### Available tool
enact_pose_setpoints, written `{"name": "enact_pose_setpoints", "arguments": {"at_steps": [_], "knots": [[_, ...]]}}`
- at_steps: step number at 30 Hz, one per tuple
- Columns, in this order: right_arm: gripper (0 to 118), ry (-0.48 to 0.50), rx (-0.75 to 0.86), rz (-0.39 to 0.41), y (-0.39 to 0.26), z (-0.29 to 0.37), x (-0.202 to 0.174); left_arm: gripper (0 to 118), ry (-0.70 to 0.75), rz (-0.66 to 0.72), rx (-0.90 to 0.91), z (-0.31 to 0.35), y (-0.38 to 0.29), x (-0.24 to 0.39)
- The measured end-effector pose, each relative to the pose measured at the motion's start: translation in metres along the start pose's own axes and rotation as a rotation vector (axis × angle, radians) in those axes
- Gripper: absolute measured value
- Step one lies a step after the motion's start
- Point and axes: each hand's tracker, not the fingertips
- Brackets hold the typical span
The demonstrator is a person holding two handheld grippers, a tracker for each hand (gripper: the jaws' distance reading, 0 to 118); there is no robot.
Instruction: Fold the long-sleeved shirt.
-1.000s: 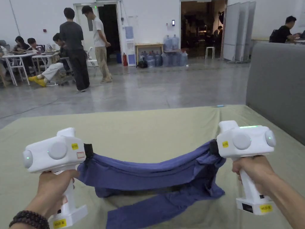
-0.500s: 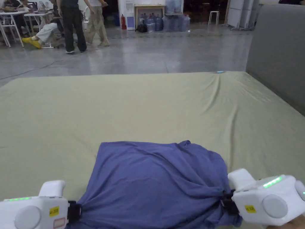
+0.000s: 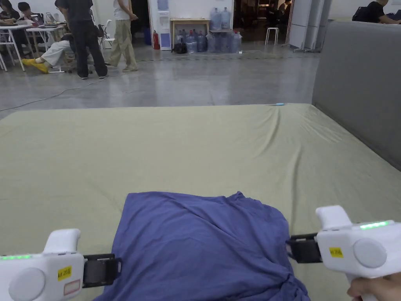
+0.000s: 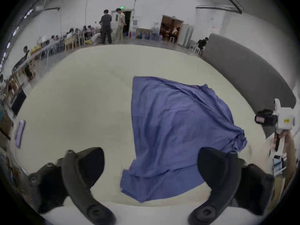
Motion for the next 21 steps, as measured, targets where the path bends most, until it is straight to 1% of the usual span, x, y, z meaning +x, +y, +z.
{"name": "enact_pose_setpoints", "arguments": {"at_steps": [1,2,4,5,6,7,10,13,14,15,16,17,20,21], "knots": [[21,-0.010,0.002,-0.006,0.001,-0.001,0.000,32,0.002,-0.012,0.010,0.001,0.002,0.003],[0,-0.010,0.000,-0.001,0.001,-0.005,0.000,0,-0.001,-0.033,0.032,0.000,0.002,0.005],[0,-0.019,-0.026,-0.015,-0.006,-0.018,-0.003,0,0.006,-0.021,0.049,-0.012,0.012,0.010],[0,0.010,-0.053,-0.012,-0.009,-0.022,-0.004,0,0.008,-0.020,-0.006,-0.020,0.016,0.009],[0,0.050,-0.078,-0.001,-0.009,-0.026,-0.005,0,-0.027,-0.006,-0.025,-0.027,0.024,0.008],[0,0.051,-0.072,0.000,-0.011,-0.030,-0.007,0,-0.051,0.019,-0.028,-0.034,0.034,0.006],[0,0.049,-0.073,0.036,-0.002,-0.042,-0.012,0,-0.039,0.034,-0.005,-0.065,0.077,-0.001],[0,0.057,-0.064,0.040,0.003,-0.054,-0.014,0,-0.023,0.004,0.001,-0.113,0.128,-0.006],[0,0.070,-0.064,0.033,0.012,-0.059,-0.012,35,-0.011,0.014,0.007,-0.132,0.143,-0.010],[0,0.082,-0.065,0.025,0.013,-0.063,-0.013,80,0.015,0.026,-0.001,-0.153,0.158,-0.013],[0,0.093,-0.070,0.020,0.014,-0.068,-0.014,110,0.052,0.045,-0.040,-0.173,0.171,-0.015],[0,0.103,-0.076,0.018,0.016,-0.073,-0.014,117,0.071,0.050,-0.059,-0.193,0.182,-0.020],[0,0.118,-0.084,0.022,0.018,-0.084,-0.016,117,0.142,0.073,-0.082,-0.243,0.203,-0.028],[0,0.122,-0.088,0.025,0.017,-0.087,-0.016,116,0.145,0.085,-0.087,-0.260,0.207,-0.033]]}}
